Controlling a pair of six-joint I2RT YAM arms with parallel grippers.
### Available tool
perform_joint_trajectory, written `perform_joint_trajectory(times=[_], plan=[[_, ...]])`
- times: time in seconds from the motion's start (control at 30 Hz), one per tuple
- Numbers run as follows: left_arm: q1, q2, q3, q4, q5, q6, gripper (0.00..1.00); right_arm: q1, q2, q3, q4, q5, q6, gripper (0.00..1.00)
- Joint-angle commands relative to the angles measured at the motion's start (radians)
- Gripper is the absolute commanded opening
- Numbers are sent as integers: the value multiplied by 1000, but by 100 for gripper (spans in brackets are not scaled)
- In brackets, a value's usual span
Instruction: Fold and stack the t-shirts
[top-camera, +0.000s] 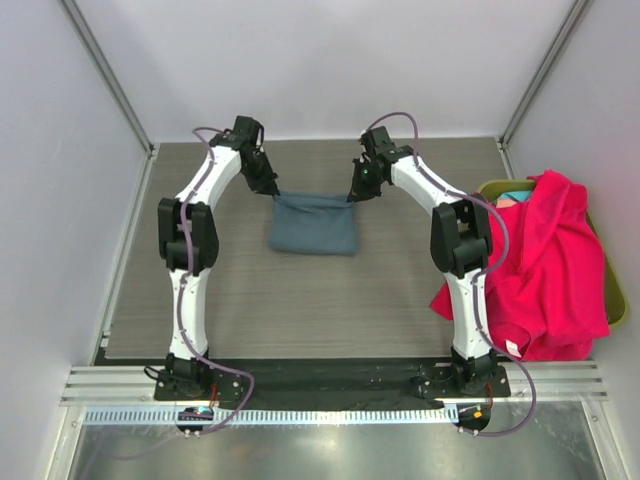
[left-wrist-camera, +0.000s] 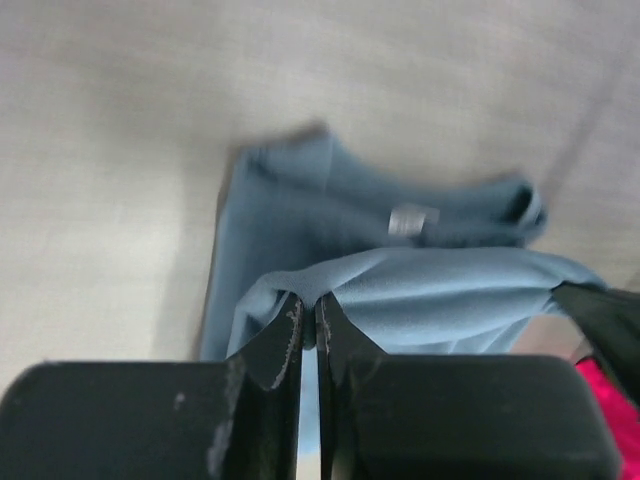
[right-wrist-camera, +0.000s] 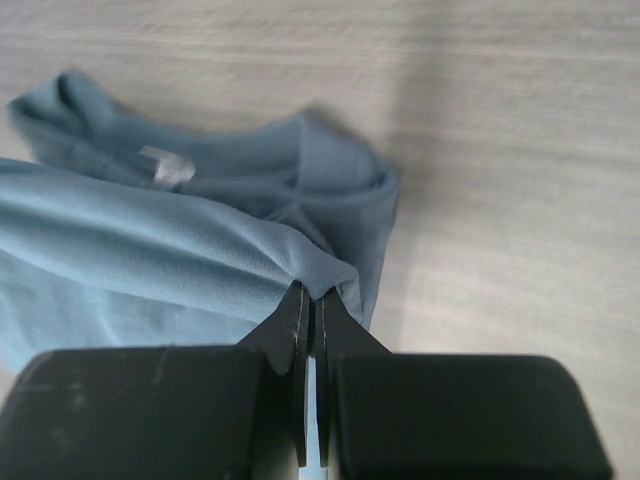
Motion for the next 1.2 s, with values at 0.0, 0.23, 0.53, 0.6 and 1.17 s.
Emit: perform_joint_trajectory(times=[0.0,0.23,0.53,0.6,1.17], plan=[[42,141,184,-36,47,21,6,-41,63,128,-31,36,6,1],[74,320,432,21,234,-14,61,-85,172,327,-69,32,65,48],[83,-69,128,38,75,34,76,-79,-25,253,-45,50,17,100],[66,-199,16,70,47,29,71,-47,-154,79,15,1,22,99],[-84,-124,-609,410,37,-28,49,-44,-121,-700,780,-447,249,61]])
